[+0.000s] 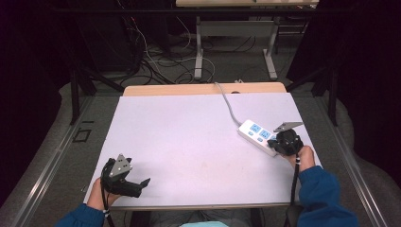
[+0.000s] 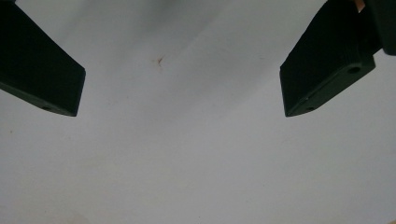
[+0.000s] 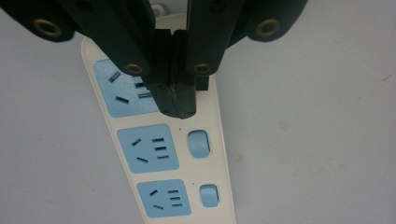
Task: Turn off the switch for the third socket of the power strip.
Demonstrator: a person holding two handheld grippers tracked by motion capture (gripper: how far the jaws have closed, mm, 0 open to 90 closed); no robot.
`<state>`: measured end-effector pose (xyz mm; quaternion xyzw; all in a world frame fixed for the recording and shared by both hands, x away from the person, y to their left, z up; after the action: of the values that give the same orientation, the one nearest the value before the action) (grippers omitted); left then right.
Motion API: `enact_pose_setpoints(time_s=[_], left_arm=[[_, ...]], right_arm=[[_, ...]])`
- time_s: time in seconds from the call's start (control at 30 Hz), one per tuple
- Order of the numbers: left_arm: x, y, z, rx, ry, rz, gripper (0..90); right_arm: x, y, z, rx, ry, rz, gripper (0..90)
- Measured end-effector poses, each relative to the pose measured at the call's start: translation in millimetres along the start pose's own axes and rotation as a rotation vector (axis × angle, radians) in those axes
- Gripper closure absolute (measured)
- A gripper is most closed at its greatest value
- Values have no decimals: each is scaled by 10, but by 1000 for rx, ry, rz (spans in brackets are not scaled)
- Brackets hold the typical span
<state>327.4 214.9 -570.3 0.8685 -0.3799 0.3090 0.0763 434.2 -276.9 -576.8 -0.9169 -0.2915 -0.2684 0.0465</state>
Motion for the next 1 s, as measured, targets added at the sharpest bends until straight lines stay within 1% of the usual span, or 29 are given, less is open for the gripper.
enact_pose_setpoints(time_s=[0.1, 0.2, 0.27, 0.53, 0.63, 0.77, 0.83, 0.9, 1.0], left_arm=[[0, 3, 0, 0, 1, -2, 0], [-3, 2, -5, -1, -4, -1, 0], [1, 2, 1, 1, 2, -2, 1], [-3, 3, -4, 0, -5, 1, 1], [0, 3, 1, 0, 0, -1, 1], [0, 2, 0, 1, 0, -2, 0], [0, 3, 1, 1, 0, -1, 1], [0, 3, 0, 0, 1, -2, 1], [0, 2, 0, 0, 1, -2, 1]], right_arm=[[0, 3, 1, 1, 0, -9, 900], [-1, -4, 2, 4, -1, 2, 900], [-5, 6, -1, 10, 2, -11, 900], [-6, 8, 0, 9, 5, -7, 900], [-5, 8, 0, 9, 5, -8, 900], [-6, 10, 2, 9, 4, -5, 900], [-8, 3, 8, 17, 0, -6, 900], [-5, -2, 10, 6, -3, 2, 900], [-4, -6, 11, 7, -3, 8, 900]])
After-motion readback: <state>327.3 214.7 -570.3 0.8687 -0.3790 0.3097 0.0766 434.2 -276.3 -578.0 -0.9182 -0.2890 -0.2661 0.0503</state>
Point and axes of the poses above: each handheld gripper's, and its own axes: z roughly forward along the jaws, x roughly out of its top, y roughly to its right, the point moved 7 cm from there along z, roughly forward along the jaws, and after that the axes turned 11 degrees about -y, right-handed, at the moved point
